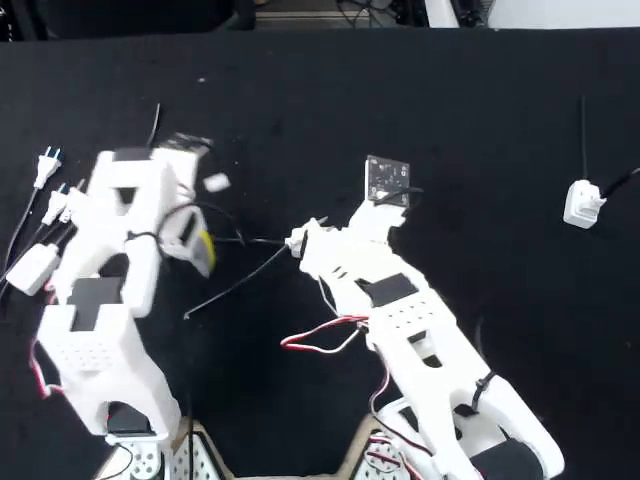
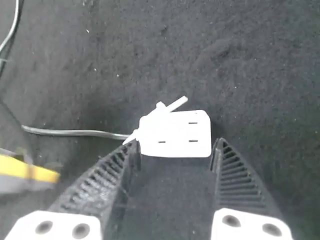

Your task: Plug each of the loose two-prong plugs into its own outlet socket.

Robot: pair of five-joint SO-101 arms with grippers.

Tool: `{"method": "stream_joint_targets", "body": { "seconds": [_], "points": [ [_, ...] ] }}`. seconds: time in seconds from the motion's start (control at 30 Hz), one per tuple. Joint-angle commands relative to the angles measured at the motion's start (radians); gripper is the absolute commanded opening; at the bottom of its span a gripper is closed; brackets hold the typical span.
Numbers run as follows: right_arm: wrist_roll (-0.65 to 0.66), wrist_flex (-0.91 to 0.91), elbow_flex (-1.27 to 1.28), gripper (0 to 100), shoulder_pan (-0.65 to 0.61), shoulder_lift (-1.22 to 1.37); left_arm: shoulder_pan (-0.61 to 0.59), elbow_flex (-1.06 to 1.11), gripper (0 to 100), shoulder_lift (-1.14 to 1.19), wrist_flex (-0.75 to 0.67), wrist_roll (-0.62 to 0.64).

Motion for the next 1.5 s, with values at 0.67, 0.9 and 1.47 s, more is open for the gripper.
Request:
{"method": "stream_joint_targets", "body": {
  "seconds": [0.67,0.9,1.47],
  "points": [
    [-0.021,-0.023,-0.016,22.7,0.259,-0.019,0.395,-0.001,25,-0.052,-0.052,0.149],
    [-0.015,0.038,-0.021,22.4,0.275,-0.022,0.387,-0.002,25,-0.058,0.003,0.150],
    [-0.021,0.210,-0.111,22.7,0.120,0.111,0.073,0.492,25,-0.532,-0.376,0.189]
  ]
}}
